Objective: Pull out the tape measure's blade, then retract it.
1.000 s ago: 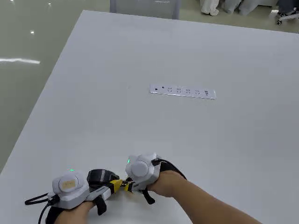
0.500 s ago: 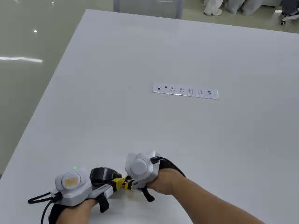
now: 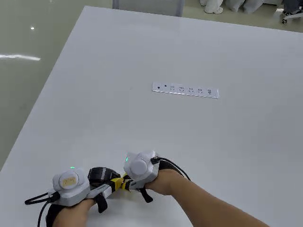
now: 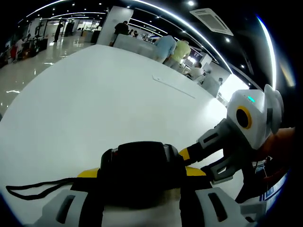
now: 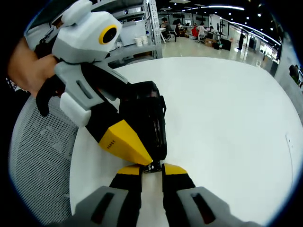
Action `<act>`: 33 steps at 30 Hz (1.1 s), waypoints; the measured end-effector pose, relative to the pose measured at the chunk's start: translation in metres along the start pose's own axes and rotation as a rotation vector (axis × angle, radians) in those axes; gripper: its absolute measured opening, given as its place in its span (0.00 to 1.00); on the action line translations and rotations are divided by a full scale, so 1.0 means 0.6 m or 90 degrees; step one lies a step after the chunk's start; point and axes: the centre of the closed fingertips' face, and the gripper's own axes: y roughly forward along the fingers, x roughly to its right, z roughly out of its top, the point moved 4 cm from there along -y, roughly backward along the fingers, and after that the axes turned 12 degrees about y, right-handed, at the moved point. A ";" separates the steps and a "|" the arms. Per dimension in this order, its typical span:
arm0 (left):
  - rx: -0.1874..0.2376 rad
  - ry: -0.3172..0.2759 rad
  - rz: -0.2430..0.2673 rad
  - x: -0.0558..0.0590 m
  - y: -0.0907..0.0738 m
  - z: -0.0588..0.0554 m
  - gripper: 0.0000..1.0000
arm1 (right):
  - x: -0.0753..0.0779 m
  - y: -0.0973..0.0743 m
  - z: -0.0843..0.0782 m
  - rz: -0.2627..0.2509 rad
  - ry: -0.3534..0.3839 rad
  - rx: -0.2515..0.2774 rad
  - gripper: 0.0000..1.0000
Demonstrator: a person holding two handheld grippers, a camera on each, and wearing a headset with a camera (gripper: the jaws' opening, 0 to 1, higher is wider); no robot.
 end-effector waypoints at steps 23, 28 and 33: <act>-0.002 0.014 -0.001 0.001 0.000 -0.001 0.62 | -0.002 0.007 0.003 -0.004 -0.028 -0.023 0.15; 0.004 0.012 0.001 0.002 0.000 -0.001 0.63 | -0.007 0.005 0.008 -0.011 -0.021 0.005 0.16; -0.002 0.015 0.004 0.003 0.001 0.000 0.64 | -0.010 -0.005 -0.001 -0.027 -0.012 0.002 0.17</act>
